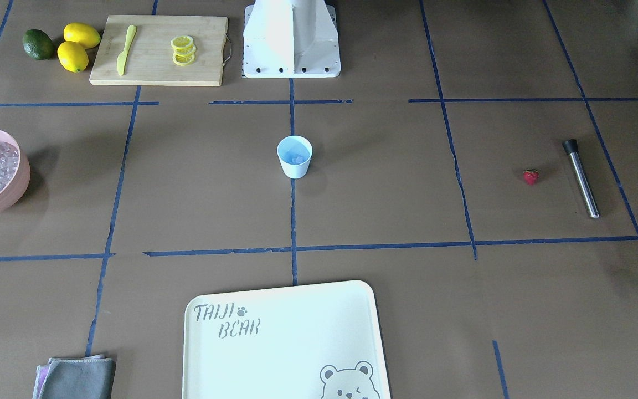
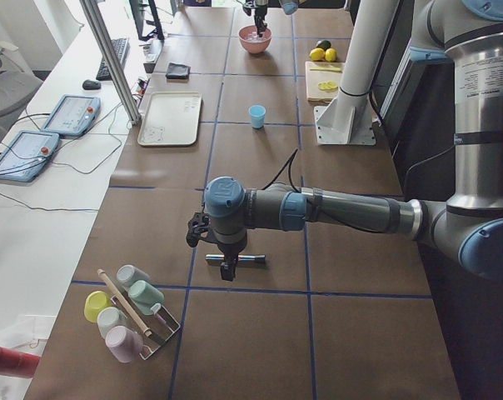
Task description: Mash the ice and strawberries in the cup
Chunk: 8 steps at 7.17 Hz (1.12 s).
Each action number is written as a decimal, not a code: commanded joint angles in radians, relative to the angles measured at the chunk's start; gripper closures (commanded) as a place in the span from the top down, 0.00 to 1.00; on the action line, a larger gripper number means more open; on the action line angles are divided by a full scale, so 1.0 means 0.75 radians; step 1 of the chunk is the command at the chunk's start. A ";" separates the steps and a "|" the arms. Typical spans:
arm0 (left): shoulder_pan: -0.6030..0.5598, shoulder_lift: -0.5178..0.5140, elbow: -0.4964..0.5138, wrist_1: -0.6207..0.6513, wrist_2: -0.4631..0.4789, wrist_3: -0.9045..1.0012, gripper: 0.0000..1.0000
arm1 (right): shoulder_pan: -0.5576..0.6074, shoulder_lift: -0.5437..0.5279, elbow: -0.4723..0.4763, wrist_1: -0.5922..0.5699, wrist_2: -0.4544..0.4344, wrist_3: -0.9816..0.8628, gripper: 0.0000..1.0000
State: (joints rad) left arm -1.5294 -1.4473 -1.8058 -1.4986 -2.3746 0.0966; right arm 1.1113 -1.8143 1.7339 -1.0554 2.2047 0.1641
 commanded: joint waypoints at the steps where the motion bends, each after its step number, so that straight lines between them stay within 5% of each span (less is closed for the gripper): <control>1: 0.000 0.001 -0.002 0.000 0.000 0.000 1.00 | 0.024 0.002 0.005 0.000 0.020 0.000 0.03; 2: 0.000 -0.001 -0.002 0.000 0.000 0.000 1.00 | 0.032 0.000 0.005 0.000 0.020 0.000 0.12; 4: 0.000 -0.001 -0.002 0.000 0.000 0.000 1.00 | 0.046 -0.003 0.009 0.000 0.018 0.010 0.75; 5: 0.000 -0.001 -0.002 0.000 0.000 0.000 1.00 | 0.054 0.008 0.010 -0.004 0.018 0.024 0.83; 8: 0.000 -0.001 -0.004 -0.002 0.000 0.000 1.00 | 0.052 0.071 0.077 -0.200 0.012 0.059 0.81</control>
State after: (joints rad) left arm -1.5294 -1.4481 -1.8080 -1.5000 -2.3746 0.0966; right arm 1.1510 -1.7844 1.7838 -1.1598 2.2174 0.2029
